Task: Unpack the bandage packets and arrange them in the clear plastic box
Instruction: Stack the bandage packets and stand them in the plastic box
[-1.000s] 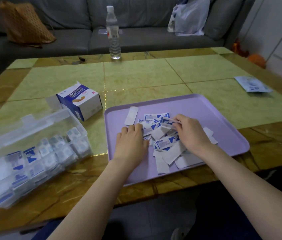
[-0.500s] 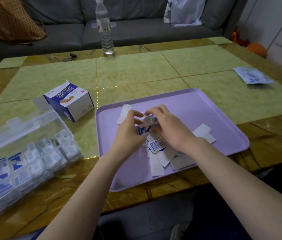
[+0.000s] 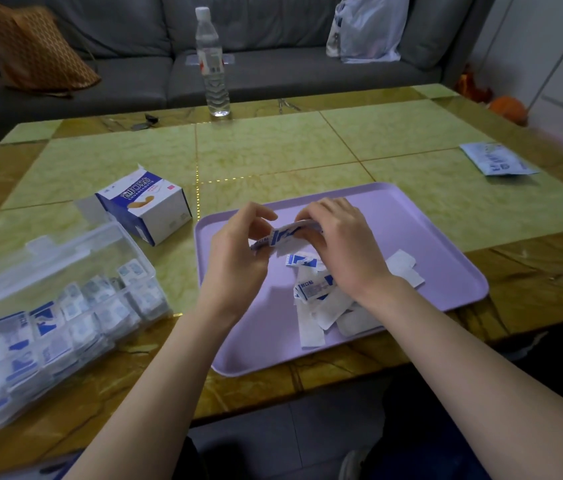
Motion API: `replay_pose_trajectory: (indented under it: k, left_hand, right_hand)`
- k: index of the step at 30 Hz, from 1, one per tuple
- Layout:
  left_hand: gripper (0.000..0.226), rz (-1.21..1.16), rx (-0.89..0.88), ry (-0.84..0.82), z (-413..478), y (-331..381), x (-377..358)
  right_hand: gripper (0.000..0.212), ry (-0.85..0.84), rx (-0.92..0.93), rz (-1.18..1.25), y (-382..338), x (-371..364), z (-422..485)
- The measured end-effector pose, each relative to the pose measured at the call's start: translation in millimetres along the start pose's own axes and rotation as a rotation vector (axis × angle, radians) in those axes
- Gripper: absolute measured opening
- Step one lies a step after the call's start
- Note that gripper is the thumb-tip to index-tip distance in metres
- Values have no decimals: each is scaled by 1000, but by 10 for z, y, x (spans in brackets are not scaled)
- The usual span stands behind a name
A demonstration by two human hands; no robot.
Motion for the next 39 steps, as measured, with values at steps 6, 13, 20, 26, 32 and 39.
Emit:
replay_pose_trajectory:
  k: [6,13,20,26,32,39]
  left_hand:
    - [34,-1,9,67,-115,-18,246]
    - [18,408,195,-206,-231,-403,234]
    - [30,488,162,-300,-281,-468,219]
    - [36,498,155,-337,-310,-468,116]
    - [35,619,83,-209,-281,-459,144]
    - [23,691,30,-205,-308,-422,78]
  right_hand:
    - [12,-47,-11,203,-204,17,-24]
    - [25,-292,-205,313,-195,-195,-117]
    - [10,-530,-174,247,-278,-372,-188]
    - [15,-543,-156,207,-360,-406,-192]
    - [10,-522,-80,164,-406,-377,-186]
    - [21,-285,-184,355,-319,-285,-126]
Point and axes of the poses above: each hand's wrist, its own z-axis towards the middle knuckle, its own x-axis out of the back of the hand, y = z × x, the point moved 4 cm from there along z, towards the middle knuckle, and after that the axes turned 5 degrees about x, right-handed, at the moved point
